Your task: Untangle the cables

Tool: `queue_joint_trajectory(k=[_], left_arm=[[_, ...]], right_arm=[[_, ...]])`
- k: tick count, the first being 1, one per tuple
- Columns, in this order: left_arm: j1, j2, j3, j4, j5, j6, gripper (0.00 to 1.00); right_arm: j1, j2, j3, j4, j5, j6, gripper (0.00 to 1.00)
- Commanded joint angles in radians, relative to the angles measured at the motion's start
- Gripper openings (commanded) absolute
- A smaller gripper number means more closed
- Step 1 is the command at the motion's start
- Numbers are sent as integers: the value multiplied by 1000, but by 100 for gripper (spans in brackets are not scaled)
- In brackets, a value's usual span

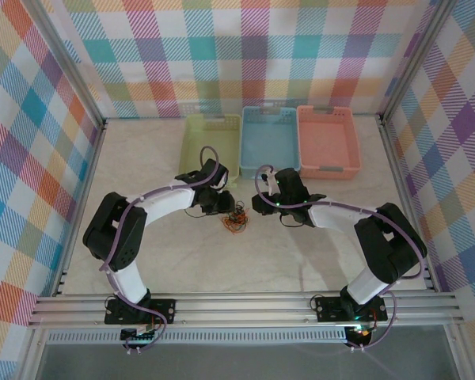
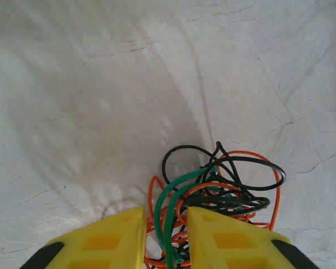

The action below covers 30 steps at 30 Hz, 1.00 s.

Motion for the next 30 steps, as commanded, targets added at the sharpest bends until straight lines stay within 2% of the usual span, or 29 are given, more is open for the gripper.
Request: queue_joint_trajectory(k=[1,7,10,16,30], left_arm=[[5,-46,-34,31,30,0,21],[17,-36,-49,53,80,-7,4],[17,-48,-54,52,72,-6,0],[16,-47,-60,48,77,-10,0],[0,-62,-61,26,56,3,0]], right_arm=[[6,28,36,22,-52,2,26],[6,47,51,16,-81,-4,28],[7,56,57,27,-113,-9,28],[10,112,129,-13,-201,-21,31],[26,147,170,-90,-142,-53,29]])
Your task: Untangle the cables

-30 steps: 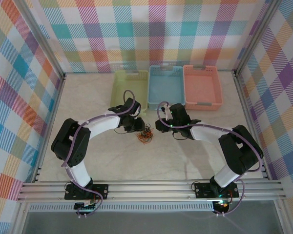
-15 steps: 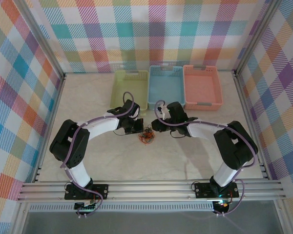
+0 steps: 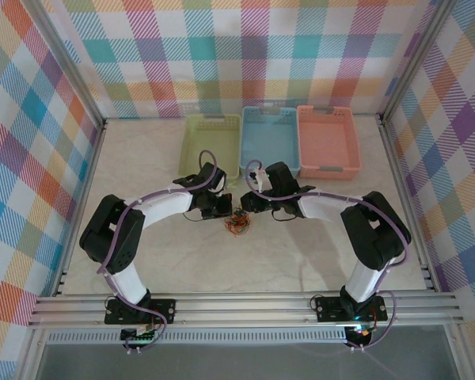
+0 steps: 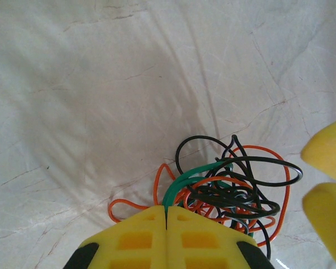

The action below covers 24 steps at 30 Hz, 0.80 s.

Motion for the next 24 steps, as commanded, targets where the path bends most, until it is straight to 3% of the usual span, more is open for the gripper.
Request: queue_joint_trajectory(k=[1,8,24], left_arm=[[-7,-36,-7,-14,-1,13,0],[-9,-40,-9,-12,-6,13,0],[-10,-31,-3,-20,-7,11,0]], right_arm=[[10,14,32,-33,8,-36,29],[12,29,46,-61,26,-47,28],[24,18,41,-61,45,-58,2]])
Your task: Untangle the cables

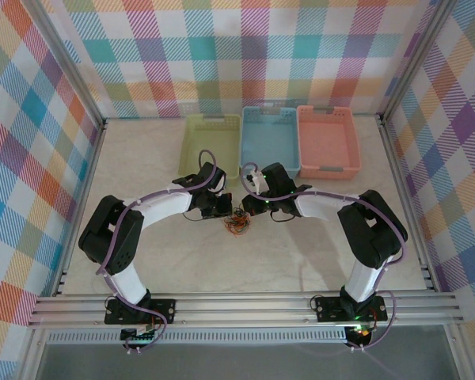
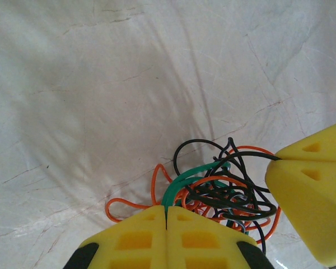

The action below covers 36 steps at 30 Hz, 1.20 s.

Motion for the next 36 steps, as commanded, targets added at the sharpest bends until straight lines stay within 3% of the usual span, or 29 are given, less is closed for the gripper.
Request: queue_joint_trajectory(k=[1,12,22,29,36], left_arm=[[-5,-22,-1,-20,-8,12,0],[-5,-24,-1,-32,-24,5,0],[-5,-45,-9,-36,-52,5,0],[-5,-105,-39,-26,-120,-5,0],[-3,-201,-89,-6,-229,-27,0]], right_arm=[[7,-19,4,2,30,-9,1],[2,-231,-189,163,322,9,0],[-31,-337,-262,140,583,70,0],[-145,-403,-315,120,572,160,0],[-184,-429,-331,79,645,202,0]])
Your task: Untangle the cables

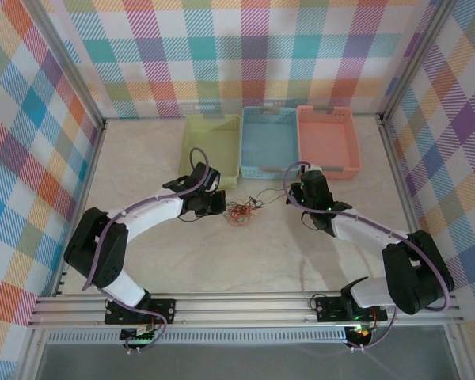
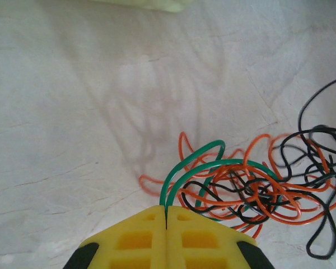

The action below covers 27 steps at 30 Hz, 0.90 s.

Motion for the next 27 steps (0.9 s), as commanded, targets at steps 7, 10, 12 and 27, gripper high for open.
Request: queue_joint_trajectory(k=[7,10,12,27], left_arm=[[5,-163,-84,17,-169,-40,0],[13,-200,-104,23,-201,-48,0],[17,-226,-116,24,-225,-50,0],[24,-420,-216,54,-437,-81,0]], right_arm=[[-46,-45,-35,-36,98,85,0],[-61,-56,-47,-42,112,107,0],[-66,-65,-54,-39,116,116,0],[-83,-144,-118,-36,219,170,0]])
